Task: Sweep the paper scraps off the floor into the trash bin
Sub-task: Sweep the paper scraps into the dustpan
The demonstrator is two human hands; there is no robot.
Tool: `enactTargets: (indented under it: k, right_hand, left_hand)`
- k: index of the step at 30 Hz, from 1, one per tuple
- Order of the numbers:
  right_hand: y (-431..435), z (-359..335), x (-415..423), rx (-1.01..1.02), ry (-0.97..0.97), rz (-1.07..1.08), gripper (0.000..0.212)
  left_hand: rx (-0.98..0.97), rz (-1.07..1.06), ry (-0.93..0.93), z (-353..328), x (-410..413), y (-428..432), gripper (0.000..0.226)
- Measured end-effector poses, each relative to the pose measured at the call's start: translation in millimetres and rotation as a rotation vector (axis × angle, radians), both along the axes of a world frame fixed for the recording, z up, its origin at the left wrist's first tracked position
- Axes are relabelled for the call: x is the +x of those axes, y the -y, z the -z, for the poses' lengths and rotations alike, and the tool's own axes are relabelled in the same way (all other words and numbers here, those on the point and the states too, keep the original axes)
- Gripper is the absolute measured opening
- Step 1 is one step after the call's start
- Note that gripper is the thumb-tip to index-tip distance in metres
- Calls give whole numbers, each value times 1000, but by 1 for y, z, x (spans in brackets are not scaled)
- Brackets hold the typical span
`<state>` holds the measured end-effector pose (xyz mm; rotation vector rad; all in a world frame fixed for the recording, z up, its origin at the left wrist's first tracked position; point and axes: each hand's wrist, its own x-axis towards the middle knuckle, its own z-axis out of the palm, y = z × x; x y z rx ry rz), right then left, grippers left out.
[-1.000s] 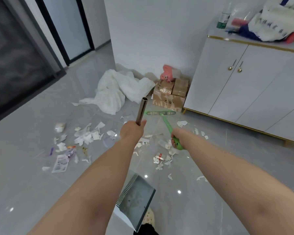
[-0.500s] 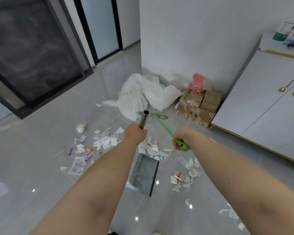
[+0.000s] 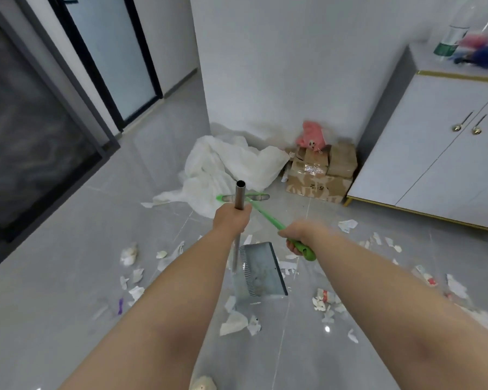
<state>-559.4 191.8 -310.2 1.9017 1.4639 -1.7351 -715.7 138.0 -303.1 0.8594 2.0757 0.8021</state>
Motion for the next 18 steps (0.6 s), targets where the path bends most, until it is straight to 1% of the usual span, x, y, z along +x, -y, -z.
enactTargets:
  k: [3, 8, 11, 13, 14, 18]
  right_hand:
    - [13, -2, -34, 86, 62, -28, 26]
    - [33, -7, -78, 108, 37, 100, 24]
    - [47, -7, -96, 196, 133, 70, 23]
    - [64, -9, -105, 226, 181, 68, 20]
    - [67, -10, -107, 238, 203, 35, 20]
    - [115, -10, -111, 222, 218, 13, 24]
  left_hand:
    - [-5, 76, 15, -5, -32, -1, 28]
    - [16, 214, -115, -9, -92, 4, 28]
    - [16, 239, -145, -8, -113, 10, 25]
    - [2, 270, -158, -7, -122, 24, 26]
    - [-5, 279, -170, -5, -125, 27, 27]
    - [-28, 291, -177, 2, -137, 68, 30]
